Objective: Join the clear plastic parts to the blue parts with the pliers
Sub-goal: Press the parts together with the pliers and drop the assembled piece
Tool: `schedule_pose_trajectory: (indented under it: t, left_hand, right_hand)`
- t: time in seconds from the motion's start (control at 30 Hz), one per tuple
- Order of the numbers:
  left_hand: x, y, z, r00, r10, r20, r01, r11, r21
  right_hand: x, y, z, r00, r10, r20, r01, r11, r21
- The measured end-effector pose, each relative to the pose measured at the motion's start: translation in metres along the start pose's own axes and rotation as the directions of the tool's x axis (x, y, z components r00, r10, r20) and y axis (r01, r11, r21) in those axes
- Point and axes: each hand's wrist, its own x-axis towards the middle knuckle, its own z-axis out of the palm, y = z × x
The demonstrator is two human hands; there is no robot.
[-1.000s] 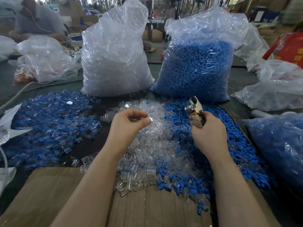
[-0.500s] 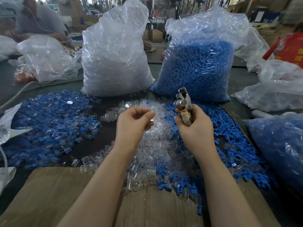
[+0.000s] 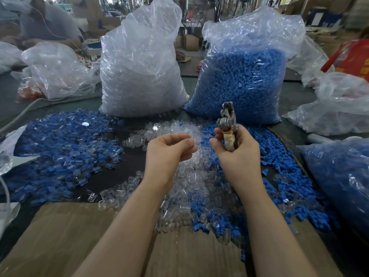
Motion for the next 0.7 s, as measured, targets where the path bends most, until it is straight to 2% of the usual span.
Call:
schedule_pose_trajectory:
  t: [0.2, 0.53, 0.7]
  left_hand:
    - [-0.003, -0.001, 0.004, 0.998, 0.060, -0.001, -0.060, 0.994, 0.087]
    - [-0.007, -0.003, 0.014, 0.987, 0.162, -0.007, -0.155, 0.957, 0.244]
    - [-0.009, -0.003, 0.014, 0.969, 0.246, -0.012, -0.230, 0.924, 0.306]
  right_hand:
    - [0.000, 0.001, 0.002, 1.000, -0.024, 0.016, 0.024, 1.000, 0.016]
    - [-0.001, 0.003, 0.005, 0.997, -0.082, 0.011, 0.082, 0.988, -0.127]
    - [0.000, 0.005, 0.004, 0.997, -0.065, 0.046, 0.070, 0.990, -0.123]
